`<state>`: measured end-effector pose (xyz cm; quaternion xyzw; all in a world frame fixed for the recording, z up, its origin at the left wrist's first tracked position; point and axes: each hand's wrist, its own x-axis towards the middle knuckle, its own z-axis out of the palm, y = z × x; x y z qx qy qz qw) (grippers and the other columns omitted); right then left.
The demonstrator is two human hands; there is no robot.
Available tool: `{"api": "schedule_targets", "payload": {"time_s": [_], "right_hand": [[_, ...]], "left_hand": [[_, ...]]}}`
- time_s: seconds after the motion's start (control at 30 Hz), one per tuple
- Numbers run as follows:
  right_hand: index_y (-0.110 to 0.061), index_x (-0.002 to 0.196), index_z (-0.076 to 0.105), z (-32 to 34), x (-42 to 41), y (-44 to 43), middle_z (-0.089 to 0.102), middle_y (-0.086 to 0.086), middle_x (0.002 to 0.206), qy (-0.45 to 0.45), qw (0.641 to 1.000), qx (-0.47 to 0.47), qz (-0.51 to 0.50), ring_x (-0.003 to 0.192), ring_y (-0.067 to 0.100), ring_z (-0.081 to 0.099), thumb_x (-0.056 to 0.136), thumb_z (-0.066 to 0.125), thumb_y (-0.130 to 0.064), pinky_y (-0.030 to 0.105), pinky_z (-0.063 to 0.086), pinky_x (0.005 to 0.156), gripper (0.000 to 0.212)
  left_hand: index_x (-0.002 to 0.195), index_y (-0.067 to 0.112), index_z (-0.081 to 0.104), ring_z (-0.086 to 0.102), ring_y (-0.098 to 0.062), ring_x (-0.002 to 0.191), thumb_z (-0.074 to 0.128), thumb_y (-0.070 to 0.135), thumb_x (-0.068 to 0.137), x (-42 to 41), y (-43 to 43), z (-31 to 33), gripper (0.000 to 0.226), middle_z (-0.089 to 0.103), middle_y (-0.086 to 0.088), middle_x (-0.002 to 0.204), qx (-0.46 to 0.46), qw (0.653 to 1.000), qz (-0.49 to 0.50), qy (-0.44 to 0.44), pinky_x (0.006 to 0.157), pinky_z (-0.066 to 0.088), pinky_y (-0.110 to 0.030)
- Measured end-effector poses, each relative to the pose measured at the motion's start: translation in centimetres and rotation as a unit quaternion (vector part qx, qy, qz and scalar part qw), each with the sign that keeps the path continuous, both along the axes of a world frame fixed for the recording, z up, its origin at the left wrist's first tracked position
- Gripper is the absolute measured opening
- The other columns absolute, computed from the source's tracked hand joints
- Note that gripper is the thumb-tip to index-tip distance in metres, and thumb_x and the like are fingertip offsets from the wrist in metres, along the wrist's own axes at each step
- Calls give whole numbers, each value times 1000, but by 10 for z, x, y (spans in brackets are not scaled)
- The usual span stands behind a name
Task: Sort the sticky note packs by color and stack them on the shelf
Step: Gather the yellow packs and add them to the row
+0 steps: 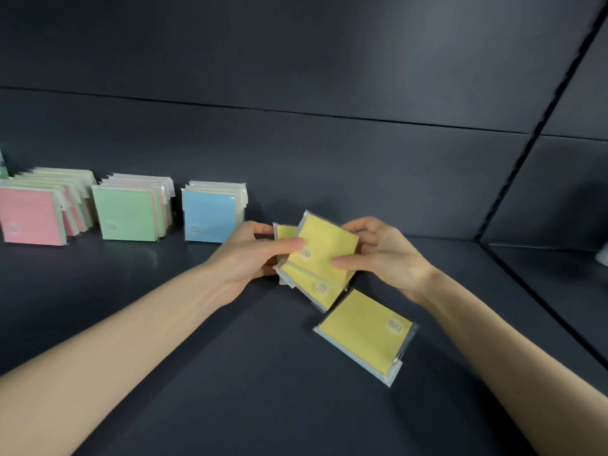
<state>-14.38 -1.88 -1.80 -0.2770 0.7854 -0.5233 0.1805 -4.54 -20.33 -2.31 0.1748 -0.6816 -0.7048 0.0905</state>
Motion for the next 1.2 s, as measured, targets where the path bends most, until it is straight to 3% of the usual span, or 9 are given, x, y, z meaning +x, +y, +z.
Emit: {"api": "schedule_targets", "payload": {"time_s": [0.1,0.3,0.47,0.67,0.8,0.87,0.97,1.1,1.2], "right_hand": [[-19,104,56,0,0,3,71,-1,101,4,996,-74,-58,91,15,69,71,77,2,26,57,78,44],[-15,99,58,2,-3,9,72,1,97,2,978,-177,-109,90,16,70,76,72,2,25,56,74,32],[-13,97,62,2,3,5,73,3,99,-3,976,-204,-74,96,25,68,76,72,0,35,55,86,27],[-11,100,60,1,13,-3,73,1,97,-6,986,-164,-21,91,19,70,77,72,0,29,57,77,28],[-10,106,55,1,18,-6,73,5,93,17,991,-134,-19,81,18,70,81,69,0,30,58,70,31],[-16,106,53,4,17,-7,71,6,88,37,990,-135,-22,75,15,69,80,70,-1,26,58,66,34],[-25,105,55,5,13,-13,69,3,84,116,989,-85,-25,72,14,66,81,72,-9,27,56,71,34],[-20,114,57,9,1,-29,69,0,89,195,980,-2,-45,76,13,66,83,71,-24,24,54,74,33],[-15,112,55,15,-10,-45,68,4,91,200,978,7,-58,75,17,67,85,69,-24,32,57,74,32]], "left_hand": [[103,11,65,69,-21,88,67,15,86,1,-4,-3,17,72,-9,101,5,999,27,33,67,55,-27],[95,25,65,64,-18,97,56,18,94,-1,-7,-7,12,70,1,98,-39,985,132,100,95,50,-45],[96,32,61,57,-16,96,61,28,90,-1,-8,-4,7,63,4,90,-40,982,146,111,91,45,-38],[98,25,69,57,-14,89,52,40,94,2,1,-3,23,66,5,89,-28,994,47,91,84,44,-30],[110,16,65,65,-11,95,57,54,83,4,4,4,48,72,2,99,27,996,-32,83,94,47,-32],[108,16,65,65,-11,93,72,38,79,5,4,6,36,70,2,99,-39,993,-46,103,94,46,-33],[101,29,64,64,-12,97,72,12,81,-1,-4,15,28,68,3,103,-197,973,-47,113,95,50,-34],[114,26,63,59,-17,106,71,11,82,-18,-23,36,36,58,-3,114,-369,922,-73,94,99,46,-35],[115,19,64,60,-16,103,73,10,80,-33,-36,54,38,62,1,110,-457,882,-70,88,94,46,-28]]}}
